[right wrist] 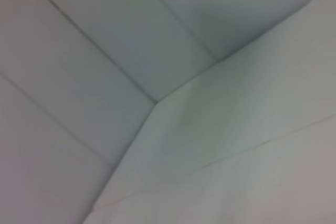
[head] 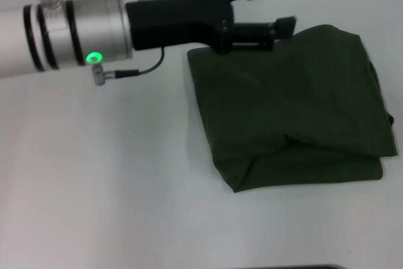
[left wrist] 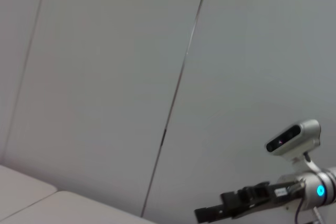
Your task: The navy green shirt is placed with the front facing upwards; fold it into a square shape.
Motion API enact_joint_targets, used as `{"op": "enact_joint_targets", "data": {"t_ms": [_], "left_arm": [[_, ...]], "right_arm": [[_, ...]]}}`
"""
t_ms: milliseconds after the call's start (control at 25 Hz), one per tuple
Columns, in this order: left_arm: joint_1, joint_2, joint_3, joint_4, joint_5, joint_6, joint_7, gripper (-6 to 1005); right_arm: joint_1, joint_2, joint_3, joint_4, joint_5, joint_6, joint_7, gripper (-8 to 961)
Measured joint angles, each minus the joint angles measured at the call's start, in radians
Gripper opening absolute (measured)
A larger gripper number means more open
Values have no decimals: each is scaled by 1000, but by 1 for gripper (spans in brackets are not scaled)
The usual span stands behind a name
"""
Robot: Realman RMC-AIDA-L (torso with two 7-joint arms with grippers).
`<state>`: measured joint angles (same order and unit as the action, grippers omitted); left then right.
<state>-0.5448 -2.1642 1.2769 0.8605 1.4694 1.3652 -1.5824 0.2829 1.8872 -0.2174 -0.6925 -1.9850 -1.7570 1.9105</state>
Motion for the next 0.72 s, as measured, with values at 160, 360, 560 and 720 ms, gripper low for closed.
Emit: {"op": "enact_joint_targets", "data": {"t_ms": [160, 360, 560, 720], "left_arm": [[37, 1, -18, -4, 26, 37, 40, 950], [52, 2, -57, -4, 127, 97, 51, 950], [63, 2, -81, -13, 176, 104, 64, 950], [69, 1, -83, -27, 206, 113, 77, 949]], "right_arm": [[21, -1, -37, 0, -1, -32, 62, 900], [39, 6, -111, 6, -3, -43, 101, 900], [49, 15, -163, 14, -3, -47, 111, 900], [39, 13, -165, 22, -11, -23, 111, 899]]}}
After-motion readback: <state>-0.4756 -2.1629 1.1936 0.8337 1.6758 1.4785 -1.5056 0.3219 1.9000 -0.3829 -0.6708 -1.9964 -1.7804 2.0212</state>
